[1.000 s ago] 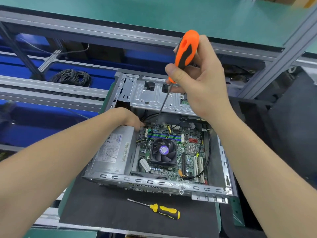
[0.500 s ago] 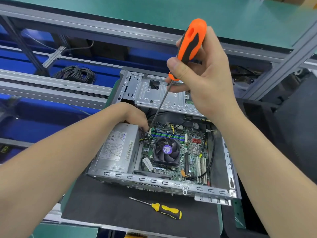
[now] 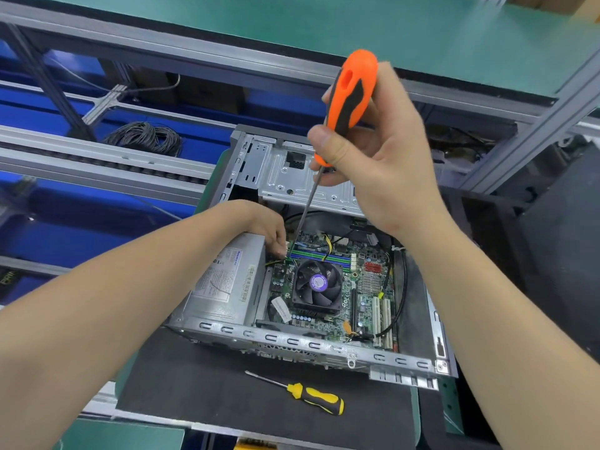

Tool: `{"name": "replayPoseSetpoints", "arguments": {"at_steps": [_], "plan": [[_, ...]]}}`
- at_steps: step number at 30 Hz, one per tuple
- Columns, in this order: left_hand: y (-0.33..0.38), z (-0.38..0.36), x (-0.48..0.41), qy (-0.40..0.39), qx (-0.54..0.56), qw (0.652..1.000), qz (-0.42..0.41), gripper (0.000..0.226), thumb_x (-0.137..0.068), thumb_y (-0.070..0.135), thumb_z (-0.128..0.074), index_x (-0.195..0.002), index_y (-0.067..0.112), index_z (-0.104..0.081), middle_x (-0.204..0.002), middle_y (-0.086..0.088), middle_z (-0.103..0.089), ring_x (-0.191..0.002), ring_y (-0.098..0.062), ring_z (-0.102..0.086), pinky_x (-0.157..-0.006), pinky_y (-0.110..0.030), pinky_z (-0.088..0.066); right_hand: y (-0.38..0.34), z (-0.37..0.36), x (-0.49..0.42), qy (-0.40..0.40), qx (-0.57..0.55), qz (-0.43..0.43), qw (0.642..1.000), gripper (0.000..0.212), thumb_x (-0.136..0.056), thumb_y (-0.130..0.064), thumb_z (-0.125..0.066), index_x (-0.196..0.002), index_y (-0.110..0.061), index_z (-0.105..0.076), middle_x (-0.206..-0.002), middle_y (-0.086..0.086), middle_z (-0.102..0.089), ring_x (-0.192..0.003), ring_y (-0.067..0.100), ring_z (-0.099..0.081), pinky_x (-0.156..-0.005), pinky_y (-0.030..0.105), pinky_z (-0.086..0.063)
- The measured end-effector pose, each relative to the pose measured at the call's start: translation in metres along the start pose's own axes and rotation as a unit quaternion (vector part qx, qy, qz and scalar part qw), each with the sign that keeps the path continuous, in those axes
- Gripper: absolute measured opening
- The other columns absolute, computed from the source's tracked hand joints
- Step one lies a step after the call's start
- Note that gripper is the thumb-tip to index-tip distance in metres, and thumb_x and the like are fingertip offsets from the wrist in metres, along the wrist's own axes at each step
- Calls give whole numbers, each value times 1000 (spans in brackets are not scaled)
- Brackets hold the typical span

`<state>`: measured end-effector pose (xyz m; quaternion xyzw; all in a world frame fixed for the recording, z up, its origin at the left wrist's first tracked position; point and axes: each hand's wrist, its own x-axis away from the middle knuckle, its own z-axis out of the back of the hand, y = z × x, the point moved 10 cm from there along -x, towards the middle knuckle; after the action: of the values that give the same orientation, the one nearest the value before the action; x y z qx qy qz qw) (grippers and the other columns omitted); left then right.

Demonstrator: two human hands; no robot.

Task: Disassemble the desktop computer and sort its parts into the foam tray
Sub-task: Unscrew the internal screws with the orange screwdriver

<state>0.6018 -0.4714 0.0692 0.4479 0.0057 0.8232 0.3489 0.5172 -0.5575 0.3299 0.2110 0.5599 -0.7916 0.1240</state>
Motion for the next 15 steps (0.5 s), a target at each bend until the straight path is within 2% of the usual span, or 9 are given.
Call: {"name": "replayPoseSetpoints", "arguments": {"at_steps": [1,3,5,7,8,9,11,13,15], "plan": [[-3,-5,-1,-27,-8,1000,12,25,-101,26,-64,-119,11,-73,-133,-4,-68,-118,-19,-61,-105,-29,-44,4,-3,2,-1,2,-8,1000,36,-96,-19,-72,-116,0,-48,-95,23,-54,-73,47,-65,-57,43,-61],[-10,-11,-6,-57,-46,997,32,36,-100,22,-64,-132,8,-67,-131,-4,-69,-125,-21,-61,-86,-22,-50,11,-9,5,1,8,-16,1000,35,-94,-19,-72,-113,-1,-49,-94,22,-55,-74,49,-63,-60,50,-61],[-12,-13,-5,-62,-63,994,57,39,-98,25,-65,-134,11,-67,-116,-1,-72,-113,-20,-68,-72,-27,-55,18,-15,8,-3,17,-21,1000,31,-94,-19,-72,-111,-4,-50,-93,16,-55,-76,46,-61,-63,54,-59],[-4,-13,-6,-57,-48,997,34,37,-101,20,-60,-135,9,-65,-128,-3,-68,-117,-22,-64,-87,-27,-53,22,-18,11,-9,21,-26,999,27,-94,-20,-72,-108,-8,-51,-89,4,-57,-77,38,-60,-66,55,-59],[0,-12,-8,-53,-31,998,28,36,-103,16,-56,-137,6,-63,-137,-7,-63,-125,-25,-59,-87,-16,-48,24,-19,12,-9,24,-25,999,26,-94,-20,-72,-106,-10,-51,-86,-3,-56,-77,34,-60,-67,55,-59],[2,-11,-7,-55,-24,998,29,36,-104,13,-54,-138,4,-61,-143,-9,-59,-130,-27,-55,-77,-7,-44,25,-20,13,-8,28,-24,999,25,-94,-21,-72,-105,-13,-51,-85,-7,-55,-76,33,-59,-68,55,-59],[7,-7,-7,-49,-38,998,19,36,-104,10,-51,-138,2,-60,-146,-10,-57,-131,-27,-54,-67,-7,-42,27,-20,15,-9,31,-30,999,25,-94,-22,-72,-104,-15,-50,-86,-1,-55,-78,37,-60,-67,55,-59],[1,-3,-4,-38,-19,998,38,36,-105,8,-49,-138,4,-62,-145,-7,-58,-122,-25,-59,-71,-7,-44,28,-20,17,-7,28,-31,999,27,-94,-23,-72,-105,-14,-50,-90,6,-55,-82,43,-61,-67,55,-58],[-4,-2,1,-35,-17,998,46,34,-103,10,-51,-133,7,-67,-141,-5,-63,-117,-25,-62,-98,-18,-48,26,-17,17,1,25,-30,999,28,-94,-23,-73,-107,-13,-50,-92,6,-55,-82,43,-61,-67,55,-58]]}}
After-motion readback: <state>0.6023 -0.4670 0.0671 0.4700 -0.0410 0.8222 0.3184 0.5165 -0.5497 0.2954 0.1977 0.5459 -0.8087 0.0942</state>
